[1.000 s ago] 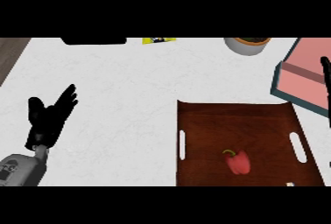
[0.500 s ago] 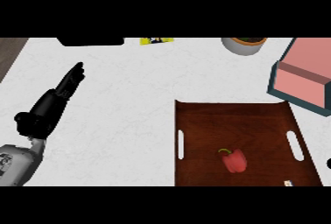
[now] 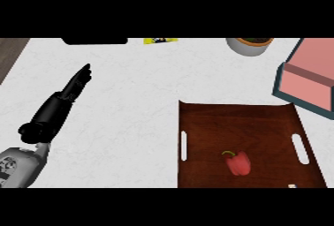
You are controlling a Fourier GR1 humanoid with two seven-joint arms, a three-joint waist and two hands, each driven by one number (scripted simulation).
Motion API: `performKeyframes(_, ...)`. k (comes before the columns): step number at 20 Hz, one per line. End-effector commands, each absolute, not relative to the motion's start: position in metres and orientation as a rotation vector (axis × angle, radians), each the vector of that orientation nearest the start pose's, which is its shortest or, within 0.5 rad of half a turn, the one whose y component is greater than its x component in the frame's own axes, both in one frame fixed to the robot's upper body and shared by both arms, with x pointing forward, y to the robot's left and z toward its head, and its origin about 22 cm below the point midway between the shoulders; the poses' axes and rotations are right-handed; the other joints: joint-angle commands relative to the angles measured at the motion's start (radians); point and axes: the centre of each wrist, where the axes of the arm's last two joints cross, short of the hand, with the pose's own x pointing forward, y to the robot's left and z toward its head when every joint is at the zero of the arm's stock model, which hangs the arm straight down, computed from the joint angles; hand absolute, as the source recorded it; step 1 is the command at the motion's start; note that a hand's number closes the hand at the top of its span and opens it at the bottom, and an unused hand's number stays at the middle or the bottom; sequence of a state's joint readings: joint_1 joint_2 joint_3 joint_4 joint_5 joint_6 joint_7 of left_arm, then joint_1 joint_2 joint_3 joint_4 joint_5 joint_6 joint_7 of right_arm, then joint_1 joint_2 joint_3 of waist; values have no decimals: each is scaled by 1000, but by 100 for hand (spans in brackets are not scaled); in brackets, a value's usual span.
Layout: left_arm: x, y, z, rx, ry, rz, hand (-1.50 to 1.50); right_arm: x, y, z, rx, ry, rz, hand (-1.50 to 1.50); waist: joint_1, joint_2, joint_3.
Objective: Pick the bell pepper from the tray and place it in the cardboard box
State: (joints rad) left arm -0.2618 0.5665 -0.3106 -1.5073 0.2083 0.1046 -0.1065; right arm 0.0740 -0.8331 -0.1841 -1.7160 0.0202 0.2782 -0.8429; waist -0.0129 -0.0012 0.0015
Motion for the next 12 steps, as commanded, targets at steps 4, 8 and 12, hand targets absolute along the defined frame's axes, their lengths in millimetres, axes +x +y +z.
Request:
performKeyframes(4, 278, 275, 57, 109, -1720, -518, 0, 202, -380, 177, -370, -1977, 1625, -150, -9, -6, -4)
performKeyframes(8, 279, 271, 53, 109, -1730, -510, 0, 171, -335, 162, -385, -1893, 1723, -150, -18, -6, -4)
performKeyframes(12, 283, 268, 60, 117, -1729, -521, 0, 156, -321, 183, -546, -1781, 1808, -150, -13, -6, -3)
